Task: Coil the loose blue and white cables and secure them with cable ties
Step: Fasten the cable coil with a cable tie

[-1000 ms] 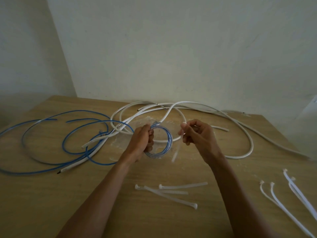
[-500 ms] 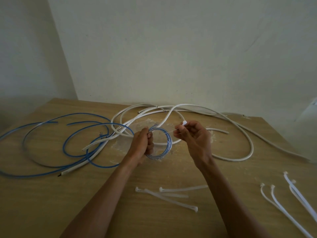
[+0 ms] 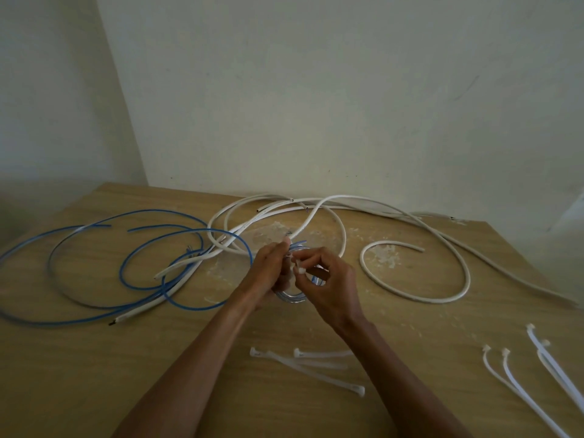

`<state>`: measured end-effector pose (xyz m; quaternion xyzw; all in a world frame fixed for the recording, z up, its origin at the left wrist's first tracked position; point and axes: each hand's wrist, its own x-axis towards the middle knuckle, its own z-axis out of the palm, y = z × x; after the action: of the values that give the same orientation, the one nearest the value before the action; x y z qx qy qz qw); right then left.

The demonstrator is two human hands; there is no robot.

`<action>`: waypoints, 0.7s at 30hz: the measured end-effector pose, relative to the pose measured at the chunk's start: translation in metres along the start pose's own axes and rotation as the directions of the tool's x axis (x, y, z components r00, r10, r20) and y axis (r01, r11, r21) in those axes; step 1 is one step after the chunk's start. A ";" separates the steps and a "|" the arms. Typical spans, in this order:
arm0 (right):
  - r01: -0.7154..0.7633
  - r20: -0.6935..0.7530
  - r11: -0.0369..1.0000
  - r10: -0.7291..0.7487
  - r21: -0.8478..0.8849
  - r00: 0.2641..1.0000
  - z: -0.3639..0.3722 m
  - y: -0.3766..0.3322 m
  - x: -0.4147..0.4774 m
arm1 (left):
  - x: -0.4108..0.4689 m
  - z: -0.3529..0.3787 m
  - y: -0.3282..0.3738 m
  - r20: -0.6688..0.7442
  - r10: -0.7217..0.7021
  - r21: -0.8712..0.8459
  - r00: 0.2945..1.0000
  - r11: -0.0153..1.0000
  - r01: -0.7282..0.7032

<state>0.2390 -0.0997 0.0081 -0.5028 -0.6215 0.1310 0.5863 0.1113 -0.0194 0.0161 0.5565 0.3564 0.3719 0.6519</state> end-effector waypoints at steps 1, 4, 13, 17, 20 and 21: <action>0.021 0.004 1.000 -0.021 -0.017 1.000 0.000 0.001 0.000 | -0.001 0.001 0.001 0.005 -0.007 -0.003 1.000 1.000 0.007; 0.073 0.022 0.995 -0.072 -0.071 0.997 0.001 0.003 -0.001 | -0.001 0.000 0.001 -0.001 -0.019 -0.033 1.000 0.999 0.019; 0.167 0.058 0.971 -0.159 -0.169 0.985 0.000 0.001 0.000 | -0.001 0.001 0.004 -0.005 -0.076 -0.111 0.997 0.991 0.075; 0.210 0.093 0.955 -0.194 -0.212 0.977 0.000 0.002 -0.001 | 0.000 0.000 0.005 0.043 -0.187 -0.187 0.981 0.963 0.192; 0.205 0.096 0.958 -0.189 -0.201 0.977 0.001 0.003 -0.002 | 0.001 -0.001 0.006 0.021 -0.144 -0.207 0.989 0.967 0.145; 0.183 0.087 0.967 -0.169 -0.176 0.982 0.001 0.003 -0.002 | 0.001 0.000 0.005 0.001 -0.107 -0.212 0.994 0.972 0.105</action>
<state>0.2392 -0.0995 0.0043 -0.4925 -0.6936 0.0385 0.5243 0.1108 -0.0180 0.0214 0.4624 0.3473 0.3752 0.7244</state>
